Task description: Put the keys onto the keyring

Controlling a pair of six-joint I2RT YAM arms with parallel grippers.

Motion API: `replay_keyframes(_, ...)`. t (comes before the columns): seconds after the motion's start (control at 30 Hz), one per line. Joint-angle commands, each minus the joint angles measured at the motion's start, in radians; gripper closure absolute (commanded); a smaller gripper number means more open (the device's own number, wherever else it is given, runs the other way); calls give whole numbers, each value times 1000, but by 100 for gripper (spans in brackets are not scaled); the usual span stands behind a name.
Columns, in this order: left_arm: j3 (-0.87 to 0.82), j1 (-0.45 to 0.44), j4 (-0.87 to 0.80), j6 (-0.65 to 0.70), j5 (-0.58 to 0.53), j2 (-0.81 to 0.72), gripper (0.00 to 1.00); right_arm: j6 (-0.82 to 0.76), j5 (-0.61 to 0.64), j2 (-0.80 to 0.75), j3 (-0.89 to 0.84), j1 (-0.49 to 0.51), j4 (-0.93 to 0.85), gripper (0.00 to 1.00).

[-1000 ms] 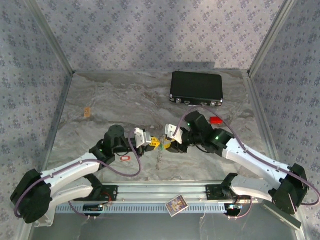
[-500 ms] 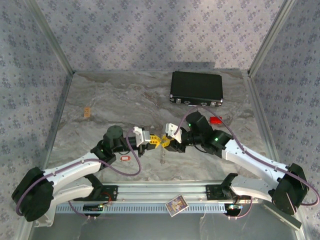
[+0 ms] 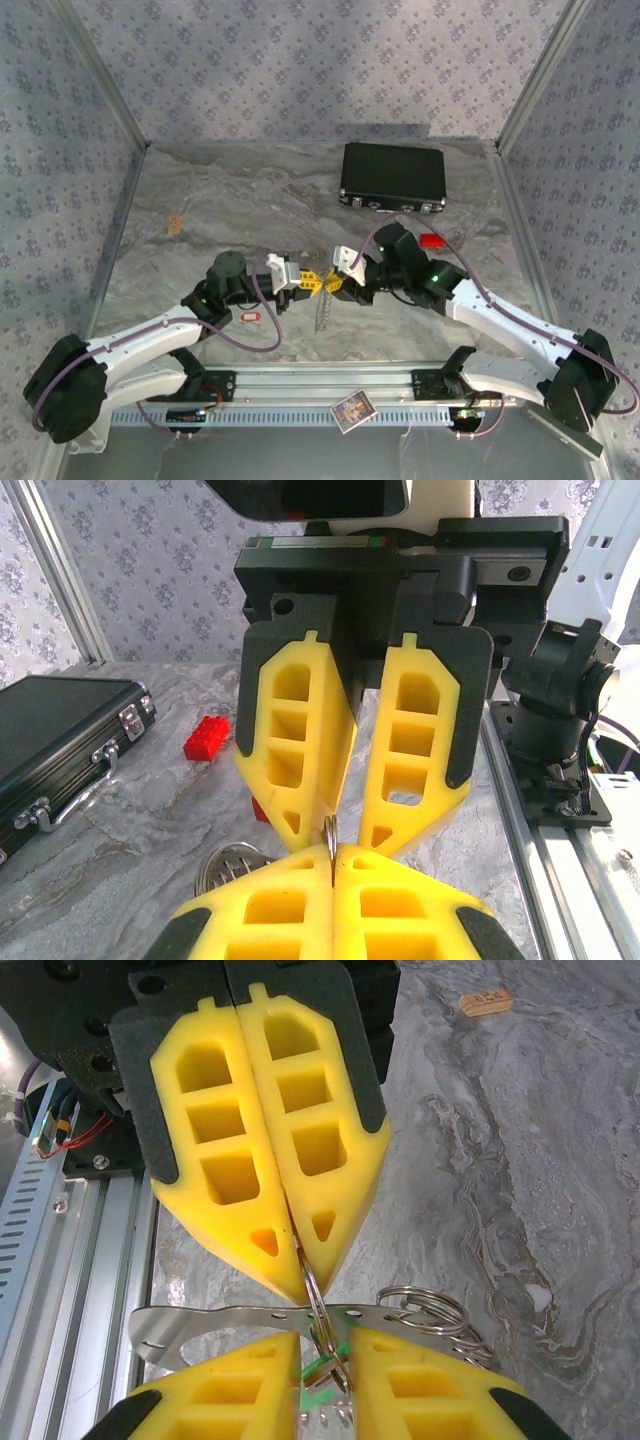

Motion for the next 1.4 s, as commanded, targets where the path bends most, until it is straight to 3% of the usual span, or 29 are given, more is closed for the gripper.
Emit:
replay_keyframes(0.0, 1, -8, 31, 10, 29, -21, 100, -5, -34, -12, 26, -5, -14, 82)
replay_keyframes(0.23, 5, -7, 19, 20, 31, -23, 100, -4, -49, -4, 33, -3, -10, 85)
replay_keyframes(0.47, 31, -8, -42, 50, 30, -22, 99, -13, -51, -1, 46, -5, -25, 100)
replay_keyframes(0.6, 63, -7, -146, 96, -6, -34, 82, -42, -40, 14, 79, -2, -86, 100)
replay_keyframes(0.77, 124, -8, -335, 175, -50, -41, 77, -114, 31, 48, 157, 19, -218, 100)
replay_keyframes(0.97, 153, -7, -391, 201, -55, -36, 78, -198, 144, 112, 257, 67, -357, 100)
replay_keyframes(1.37, 182, -8, -412, 224, -40, -18, 92, -232, 169, 168, 333, 98, -419, 100)
